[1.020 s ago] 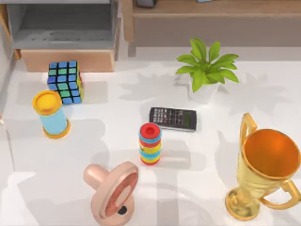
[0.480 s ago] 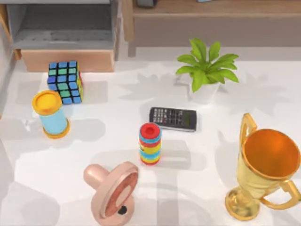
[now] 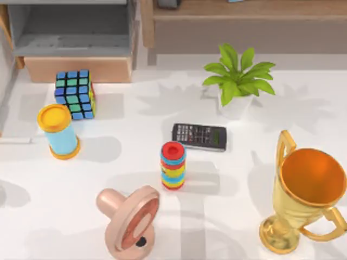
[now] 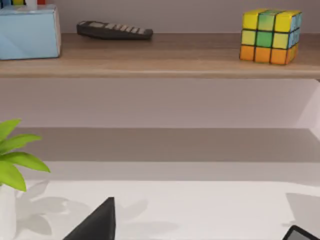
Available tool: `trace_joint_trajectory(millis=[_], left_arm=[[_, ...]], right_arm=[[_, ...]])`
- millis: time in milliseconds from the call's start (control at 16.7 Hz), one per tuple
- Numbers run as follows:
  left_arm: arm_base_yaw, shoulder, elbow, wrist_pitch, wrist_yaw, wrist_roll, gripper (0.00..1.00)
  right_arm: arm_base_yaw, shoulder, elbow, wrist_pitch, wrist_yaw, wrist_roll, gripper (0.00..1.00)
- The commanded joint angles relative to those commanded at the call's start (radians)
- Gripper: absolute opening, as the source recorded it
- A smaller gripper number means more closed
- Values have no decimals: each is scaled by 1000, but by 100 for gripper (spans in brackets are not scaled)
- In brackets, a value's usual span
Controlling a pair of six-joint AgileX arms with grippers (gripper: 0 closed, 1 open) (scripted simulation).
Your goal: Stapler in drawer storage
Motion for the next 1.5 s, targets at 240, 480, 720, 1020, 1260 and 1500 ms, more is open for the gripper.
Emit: trace_joint_trajectory(millis=[240,480,720,1020,1260,1500], left_arm=[[-13,87,-158,134,87,74,100],[-44,127,-199,171,120,96,100],[-41,124,-197,169,118,95,100],[-95,152,-133,132,69,95,100],[-105,158,-121,125,60,95,100],[-105,158,-121,125,60,95,70]], right_arm=[[0,0,0,0,0,0,100],[0,0,0,0,0,0,100],[0,0,0,0,0,0,100],[0,0,0,0,0,0,100],[0,0,0,0,0,0,100],[0,0,0,0,0,0,100]])
